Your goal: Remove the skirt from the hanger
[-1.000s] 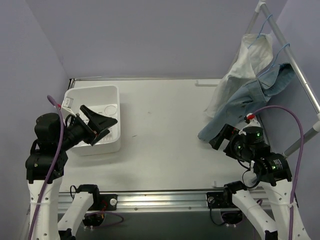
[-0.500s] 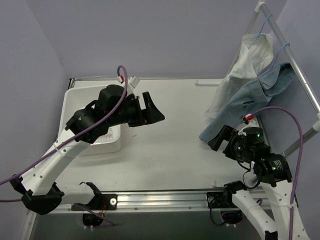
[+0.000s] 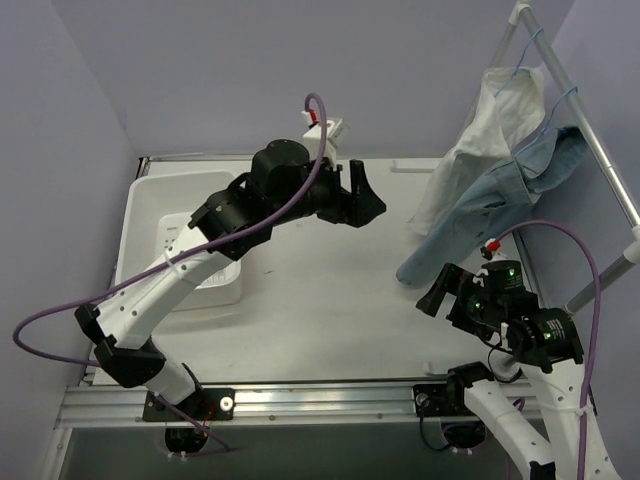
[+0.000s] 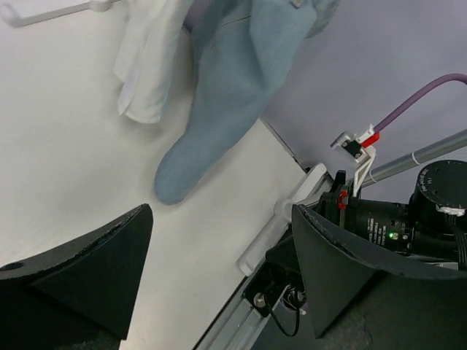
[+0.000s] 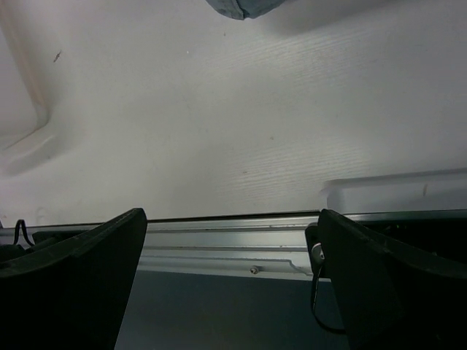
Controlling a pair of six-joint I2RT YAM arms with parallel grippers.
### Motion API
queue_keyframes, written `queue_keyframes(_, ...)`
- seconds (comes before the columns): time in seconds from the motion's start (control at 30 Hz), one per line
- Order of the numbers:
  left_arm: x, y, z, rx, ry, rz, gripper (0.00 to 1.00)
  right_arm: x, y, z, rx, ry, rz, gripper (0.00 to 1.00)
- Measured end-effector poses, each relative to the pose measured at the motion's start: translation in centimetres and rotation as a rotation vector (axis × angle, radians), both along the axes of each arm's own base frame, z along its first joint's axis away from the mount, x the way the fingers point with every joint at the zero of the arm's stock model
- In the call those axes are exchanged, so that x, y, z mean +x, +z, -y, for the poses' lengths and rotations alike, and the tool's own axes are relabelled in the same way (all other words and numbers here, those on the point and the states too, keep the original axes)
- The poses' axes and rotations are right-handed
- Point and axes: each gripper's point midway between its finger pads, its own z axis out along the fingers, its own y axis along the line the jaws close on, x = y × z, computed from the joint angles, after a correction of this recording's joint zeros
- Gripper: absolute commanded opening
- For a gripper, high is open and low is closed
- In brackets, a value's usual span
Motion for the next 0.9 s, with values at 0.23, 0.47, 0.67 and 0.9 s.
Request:
queue_keyframes(0.23, 0.5, 0.0, 6.2, 0.010, -0.156, 0.131, 0.72, -1.5, -0.4, 0.2, -0.006, 0.017, -0.040, 1.00)
queue_keyframes(0.47, 0.8, 0.1, 11.5, 0.031, -0.295, 0.265, 0.87, -1.3, 1.7, 0.2, -0.006, 0.030, -0.003, 1.00)
queue_keyframes(0.67, 0.2, -0.1, 14.5, 0.033, -0.382, 0.324, 0.88, -1.3, 2.3, 0.2, -0.009, 0.039, 0.017, 1.00)
queue_keyframes(0.9, 0.7, -2.2, 16.1, 0.069, -0.411, 0.333, 0.89, -1.5, 2.2, 0.3, -0.016, 0.044, 0.005, 1.00)
